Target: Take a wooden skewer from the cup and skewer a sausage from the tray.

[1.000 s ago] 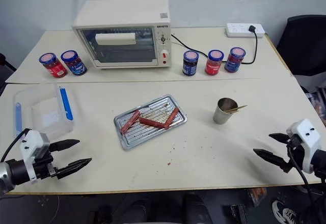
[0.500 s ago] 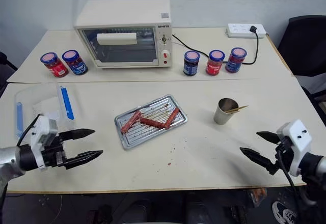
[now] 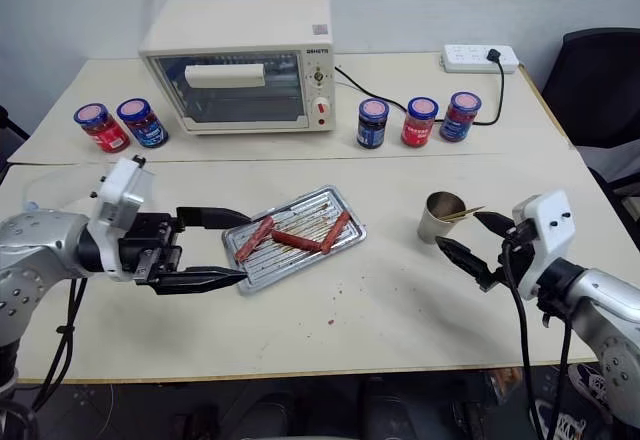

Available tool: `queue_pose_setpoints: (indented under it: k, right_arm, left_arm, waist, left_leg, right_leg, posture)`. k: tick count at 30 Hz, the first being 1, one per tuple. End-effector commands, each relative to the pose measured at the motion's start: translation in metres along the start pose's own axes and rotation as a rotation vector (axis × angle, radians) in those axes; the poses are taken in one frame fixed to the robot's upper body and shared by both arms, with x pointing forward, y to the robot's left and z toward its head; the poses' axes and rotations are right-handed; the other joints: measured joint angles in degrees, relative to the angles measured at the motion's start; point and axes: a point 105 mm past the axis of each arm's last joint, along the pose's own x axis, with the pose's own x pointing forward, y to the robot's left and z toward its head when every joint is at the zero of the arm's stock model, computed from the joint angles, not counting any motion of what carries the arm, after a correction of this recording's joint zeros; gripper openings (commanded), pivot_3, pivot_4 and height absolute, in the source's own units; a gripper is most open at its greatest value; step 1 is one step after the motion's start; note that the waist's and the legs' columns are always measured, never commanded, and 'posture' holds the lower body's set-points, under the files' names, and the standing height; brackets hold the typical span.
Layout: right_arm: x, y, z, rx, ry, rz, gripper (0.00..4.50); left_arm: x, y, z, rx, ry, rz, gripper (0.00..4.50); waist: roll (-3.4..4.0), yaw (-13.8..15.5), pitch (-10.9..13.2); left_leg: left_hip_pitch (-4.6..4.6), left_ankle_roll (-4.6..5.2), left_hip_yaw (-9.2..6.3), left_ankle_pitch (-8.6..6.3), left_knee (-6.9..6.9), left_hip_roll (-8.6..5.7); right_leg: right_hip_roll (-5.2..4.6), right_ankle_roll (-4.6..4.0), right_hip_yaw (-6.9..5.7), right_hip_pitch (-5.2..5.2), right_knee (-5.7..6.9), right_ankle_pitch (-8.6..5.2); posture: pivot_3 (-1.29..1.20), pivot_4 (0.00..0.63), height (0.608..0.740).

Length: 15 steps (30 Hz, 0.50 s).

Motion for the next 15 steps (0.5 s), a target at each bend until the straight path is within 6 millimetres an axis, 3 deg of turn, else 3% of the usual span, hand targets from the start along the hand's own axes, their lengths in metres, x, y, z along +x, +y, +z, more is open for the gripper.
queue_pose_setpoints:
  k: [1,15]
  right_arm:
    - [0.0041,0.0026,0.0064,0.005,-0.031,0.001,4.50]
    - [0.0105,0.0051,0.0082,0.032,-0.049,-0.007,4.50]
  left_arm:
    - [0.0053,-0.0014,0.0061,0.037,-0.013,-0.021,4.46]
    - [0.0079,-0.0011,0.0025,0.049,-0.014,0.007,4.46]
  waist:
    - [0.00,0.02,0.00]
    - [0.00,0.02,0.00]
  left_leg:
    - [-0.01,0.00,0.00,0.00,0.04,0.00]
    - [-0.03,0.02,-0.01,-0.01,0.17,0.00]
  right_leg:
    - [0.00,0.00,0.00,0.00,0.01,0.00]
    - [0.00,0.00,0.00,0.00,0.09,0.00]
  posture:
    - [0.00,0.150,0.740]
    - [0.00,0.150,0.740]
